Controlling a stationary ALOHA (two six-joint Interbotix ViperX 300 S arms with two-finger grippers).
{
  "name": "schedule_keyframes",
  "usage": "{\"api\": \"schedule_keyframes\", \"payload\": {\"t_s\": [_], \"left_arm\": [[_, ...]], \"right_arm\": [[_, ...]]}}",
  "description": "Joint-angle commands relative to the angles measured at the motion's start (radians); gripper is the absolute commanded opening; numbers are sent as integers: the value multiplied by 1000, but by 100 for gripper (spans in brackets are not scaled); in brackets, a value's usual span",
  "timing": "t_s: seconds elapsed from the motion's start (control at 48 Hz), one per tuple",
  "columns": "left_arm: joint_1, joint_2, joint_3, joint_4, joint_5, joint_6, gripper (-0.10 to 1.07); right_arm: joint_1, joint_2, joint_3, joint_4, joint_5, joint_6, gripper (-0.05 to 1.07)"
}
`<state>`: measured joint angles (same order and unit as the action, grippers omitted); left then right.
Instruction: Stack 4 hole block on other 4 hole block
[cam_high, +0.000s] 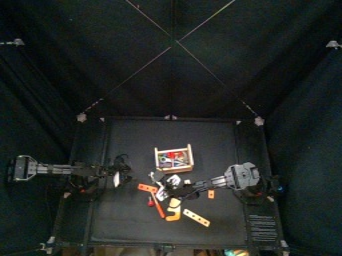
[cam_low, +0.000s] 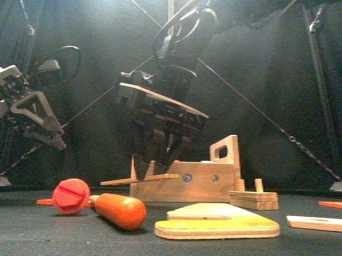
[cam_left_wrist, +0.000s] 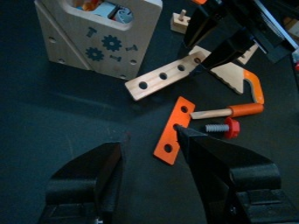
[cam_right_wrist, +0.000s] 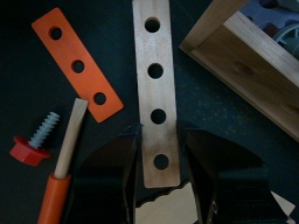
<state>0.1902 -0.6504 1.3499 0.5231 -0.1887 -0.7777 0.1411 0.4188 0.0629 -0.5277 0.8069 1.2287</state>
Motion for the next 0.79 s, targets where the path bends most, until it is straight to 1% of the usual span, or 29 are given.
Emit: {"api": "schedule_keyframes", "payload": {"t_s": [0.0, 0.167, 0.438, 0.583, 0.667, 0.771], "left_arm": [[3, 2, -12, -2, -3, 2, 85], [3, 2, -14, -2, -3, 2, 85], [8, 2, -9, -2, -3, 2, 85], [8, 2, -9, -2, -3, 2, 85], [8, 2, -9, -2, -3, 2, 85], [8, 2, -9, -2, -3, 2, 85]], "right_arm": [[5, -37, -29, -6, 2, 2, 43], [14, -67, -38, -38, 8, 0, 43], [9, -158, -38, -101, 46, -9, 42], [-3, -209, -41, -75, 72, -91, 42], [-23, -218, -52, -26, 103, -158, 42], [-46, -221, -69, 6, 144, -249, 42]]}}
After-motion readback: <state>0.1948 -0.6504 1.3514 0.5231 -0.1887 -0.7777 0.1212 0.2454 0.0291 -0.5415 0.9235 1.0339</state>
